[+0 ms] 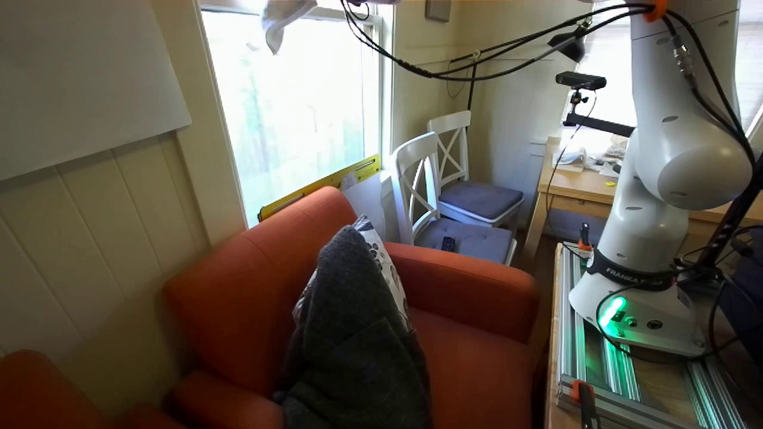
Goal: Use the towel to wipe the window
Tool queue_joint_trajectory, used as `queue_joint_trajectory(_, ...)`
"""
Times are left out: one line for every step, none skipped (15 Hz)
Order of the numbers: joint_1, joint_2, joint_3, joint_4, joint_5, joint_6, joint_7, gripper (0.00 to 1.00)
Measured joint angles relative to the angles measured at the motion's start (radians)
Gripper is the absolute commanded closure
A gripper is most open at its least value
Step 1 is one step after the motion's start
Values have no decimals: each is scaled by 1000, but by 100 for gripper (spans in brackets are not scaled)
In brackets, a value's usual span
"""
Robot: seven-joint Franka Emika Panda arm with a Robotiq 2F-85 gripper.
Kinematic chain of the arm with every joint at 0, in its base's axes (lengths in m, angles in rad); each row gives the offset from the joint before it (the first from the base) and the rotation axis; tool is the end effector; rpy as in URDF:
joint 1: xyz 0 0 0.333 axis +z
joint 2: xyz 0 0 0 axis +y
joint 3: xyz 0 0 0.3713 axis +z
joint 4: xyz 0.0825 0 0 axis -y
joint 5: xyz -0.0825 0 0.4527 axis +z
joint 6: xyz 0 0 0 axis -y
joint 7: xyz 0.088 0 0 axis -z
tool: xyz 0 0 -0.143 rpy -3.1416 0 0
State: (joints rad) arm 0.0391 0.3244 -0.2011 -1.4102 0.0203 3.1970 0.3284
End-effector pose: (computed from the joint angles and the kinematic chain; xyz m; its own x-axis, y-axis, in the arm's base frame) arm 0.8002 -0.0979 0.7424 0.0520 -0.2926 0.9548 -0.1806 -0.9431 -0.2792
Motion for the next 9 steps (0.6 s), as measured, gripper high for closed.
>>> queue_joint_trajectory(11, 19, -12, 28, 0, 2, 8, 97)
queue_joint_trajectory(23, 41, -22, 58, 0, 3, 14, 97)
queue_joint_trajectory(35, 66, -29, 87, 0, 3, 19, 97)
queue_joint_trajectory(48, 94, -37, 119, 0, 3, 25, 97)
queue_joint_trajectory(63, 123, -49, 152, 0, 5, 34, 97)
queue_joint_trajectory(77, 153, -63, 186, 1, 9, 46, 97)
queue_joint_trajectory(91, 182, -80, 221, 1, 12, 61, 97)
queue_joint_trajectory(103, 211, -97, 256, 2, 13, 75, 97)
queue_joint_trajectory(110, 238, -109, 291, 3, 13, 85, 97)
